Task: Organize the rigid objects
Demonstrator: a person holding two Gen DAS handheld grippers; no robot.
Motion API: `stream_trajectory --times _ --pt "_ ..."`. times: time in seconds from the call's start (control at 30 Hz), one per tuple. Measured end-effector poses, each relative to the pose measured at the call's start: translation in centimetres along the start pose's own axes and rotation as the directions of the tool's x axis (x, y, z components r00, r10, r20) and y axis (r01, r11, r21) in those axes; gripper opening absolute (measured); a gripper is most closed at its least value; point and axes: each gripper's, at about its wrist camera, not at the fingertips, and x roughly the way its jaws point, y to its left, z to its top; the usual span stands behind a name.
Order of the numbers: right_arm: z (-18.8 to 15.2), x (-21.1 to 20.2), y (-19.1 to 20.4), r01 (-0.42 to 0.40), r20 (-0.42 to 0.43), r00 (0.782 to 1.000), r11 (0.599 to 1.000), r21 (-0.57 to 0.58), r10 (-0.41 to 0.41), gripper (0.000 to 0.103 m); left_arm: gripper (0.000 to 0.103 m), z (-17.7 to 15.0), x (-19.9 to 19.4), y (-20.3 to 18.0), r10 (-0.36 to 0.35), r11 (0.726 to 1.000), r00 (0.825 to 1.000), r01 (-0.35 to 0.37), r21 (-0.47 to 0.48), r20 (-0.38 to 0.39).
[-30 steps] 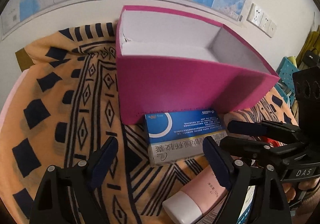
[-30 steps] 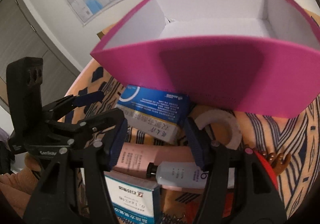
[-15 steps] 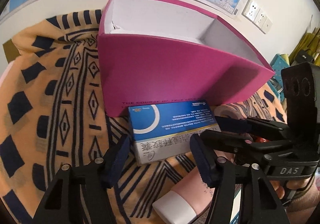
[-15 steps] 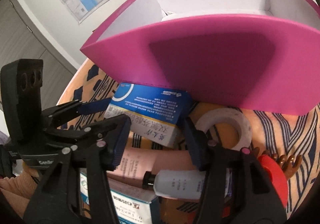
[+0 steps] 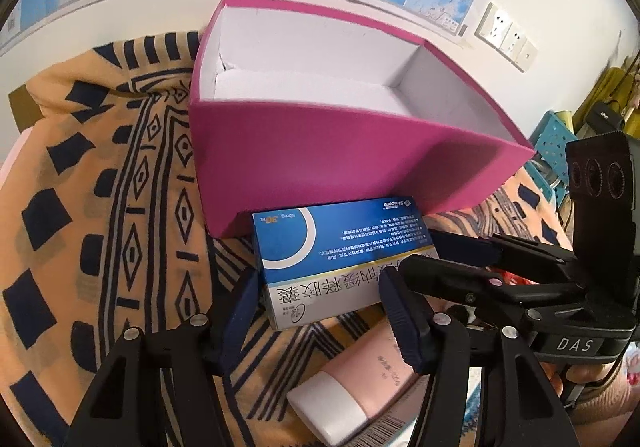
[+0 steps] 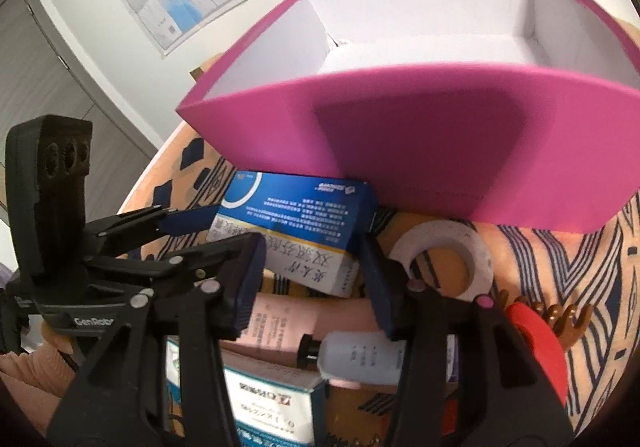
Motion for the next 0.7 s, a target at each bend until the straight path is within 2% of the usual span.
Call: stream_trajectory --times 0.33,0.7 --pt "0.1 -3.9 0.9 -0.006 0.063 0.998 1.000 -0.023 0.008 0.051 0.064 0.4 -3.2 -2.7 -0.016 0.998 0.998 0.012 0.062 0.064" --pt "1.9 -8.8 3.8 0.027 0.181 0.983 0.994 -0.105 -0.007 0.051 0.066 3.0 -6.6 -4.2 -0.054 0.995 0.987 0.039 0.095 0.152"
